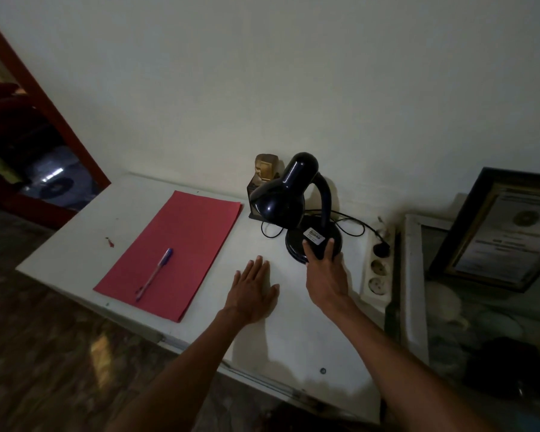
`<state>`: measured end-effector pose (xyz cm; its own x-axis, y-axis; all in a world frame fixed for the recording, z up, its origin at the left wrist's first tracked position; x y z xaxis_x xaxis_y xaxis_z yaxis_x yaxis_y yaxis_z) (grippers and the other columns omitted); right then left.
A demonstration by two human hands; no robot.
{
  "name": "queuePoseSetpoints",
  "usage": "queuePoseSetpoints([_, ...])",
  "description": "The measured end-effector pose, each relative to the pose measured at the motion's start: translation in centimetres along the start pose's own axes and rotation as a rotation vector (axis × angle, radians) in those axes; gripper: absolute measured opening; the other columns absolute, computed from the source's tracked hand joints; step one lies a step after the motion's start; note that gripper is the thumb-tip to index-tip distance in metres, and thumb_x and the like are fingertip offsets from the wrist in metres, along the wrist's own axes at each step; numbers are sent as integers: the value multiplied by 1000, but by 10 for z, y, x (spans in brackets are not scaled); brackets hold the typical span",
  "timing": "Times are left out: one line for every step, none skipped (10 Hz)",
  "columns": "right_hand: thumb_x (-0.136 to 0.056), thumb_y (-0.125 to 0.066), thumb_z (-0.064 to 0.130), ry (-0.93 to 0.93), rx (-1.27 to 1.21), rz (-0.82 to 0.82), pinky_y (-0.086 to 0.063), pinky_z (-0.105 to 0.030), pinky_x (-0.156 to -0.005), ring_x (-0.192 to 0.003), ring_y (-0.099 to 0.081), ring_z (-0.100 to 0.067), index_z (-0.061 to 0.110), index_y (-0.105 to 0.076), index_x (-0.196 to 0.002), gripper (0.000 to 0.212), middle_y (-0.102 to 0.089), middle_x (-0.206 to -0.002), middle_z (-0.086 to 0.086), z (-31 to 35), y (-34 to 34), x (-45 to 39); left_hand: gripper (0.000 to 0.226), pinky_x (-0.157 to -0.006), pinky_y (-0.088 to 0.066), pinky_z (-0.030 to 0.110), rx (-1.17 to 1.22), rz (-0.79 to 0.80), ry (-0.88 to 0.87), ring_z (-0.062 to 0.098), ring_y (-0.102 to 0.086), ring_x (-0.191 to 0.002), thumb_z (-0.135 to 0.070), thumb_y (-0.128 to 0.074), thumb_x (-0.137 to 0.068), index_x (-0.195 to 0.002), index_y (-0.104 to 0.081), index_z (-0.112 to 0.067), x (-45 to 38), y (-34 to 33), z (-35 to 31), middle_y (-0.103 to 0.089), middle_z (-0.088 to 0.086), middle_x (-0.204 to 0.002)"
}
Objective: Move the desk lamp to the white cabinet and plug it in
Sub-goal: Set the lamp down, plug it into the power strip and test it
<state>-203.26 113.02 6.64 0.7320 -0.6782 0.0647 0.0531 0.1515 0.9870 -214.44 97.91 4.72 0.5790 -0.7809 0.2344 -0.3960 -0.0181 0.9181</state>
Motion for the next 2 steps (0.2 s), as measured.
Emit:
queuePoseSetpoints([-100,-50,27,-17,-157,25,-32,-52,-116,-142,-25,-52,26,-11,-158,70,-7,-162,-29,-2,9,5,72,-123,-10,43,95,-66,-11,21,-8,-152,-54,-36,-98,-155,-13,-17,5,15,0,-6,3,-165])
queuePoseSetpoints([-98,-52,27,-61,-315,-58,-33,-48,-115,-141,-31,-46,19,-11,-158,73,-15,-163,-21,-4,30,14,61,-117,-30,47,178,-342,-75,26,-28,-145,-43,-46,-97,-149,-31,-16,14,41,-1,-24,7,-161])
Point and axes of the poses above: each hand's wrist, its own x-axis away from the middle knuckle, its own y-axis out of the back of the hand, z = x × y, the point moved 1 cm from there along -x, towards the middle knuckle
